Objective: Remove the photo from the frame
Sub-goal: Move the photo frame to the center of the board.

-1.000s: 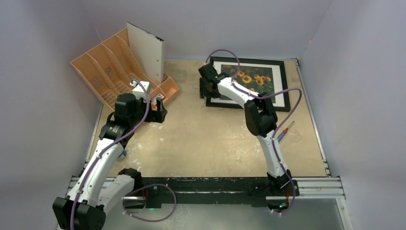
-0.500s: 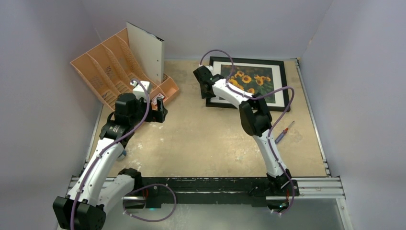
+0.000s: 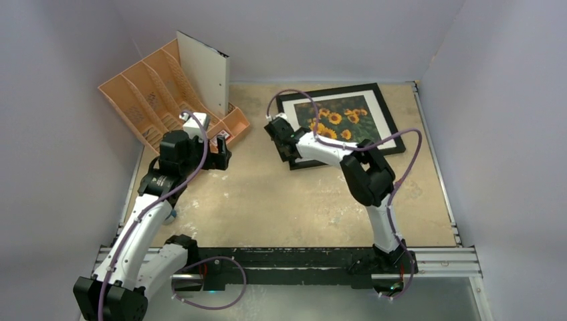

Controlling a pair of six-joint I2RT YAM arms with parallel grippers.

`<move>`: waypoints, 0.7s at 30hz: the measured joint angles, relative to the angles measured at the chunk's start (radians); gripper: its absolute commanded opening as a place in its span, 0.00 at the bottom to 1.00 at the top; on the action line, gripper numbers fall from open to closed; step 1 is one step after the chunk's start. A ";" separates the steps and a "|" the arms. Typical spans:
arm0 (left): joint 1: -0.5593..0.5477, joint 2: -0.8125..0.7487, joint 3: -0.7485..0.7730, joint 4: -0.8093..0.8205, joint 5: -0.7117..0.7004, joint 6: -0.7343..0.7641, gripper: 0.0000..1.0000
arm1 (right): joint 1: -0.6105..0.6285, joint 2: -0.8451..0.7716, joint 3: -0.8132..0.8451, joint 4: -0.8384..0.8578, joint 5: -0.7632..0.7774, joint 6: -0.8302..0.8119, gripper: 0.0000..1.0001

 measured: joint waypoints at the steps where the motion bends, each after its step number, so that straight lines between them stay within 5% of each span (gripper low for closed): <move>1: 0.000 -0.006 0.000 -0.003 -0.018 0.000 1.00 | 0.017 -0.029 -0.045 0.014 0.001 -0.010 0.14; 11: 0.006 -0.089 0.000 -0.032 -0.186 -0.023 1.00 | 0.189 -0.332 -0.495 0.200 -0.052 -0.061 0.17; 21: 0.010 -0.042 0.000 -0.035 -0.183 -0.023 1.00 | 0.352 -0.492 -0.702 0.278 -0.061 -0.054 0.18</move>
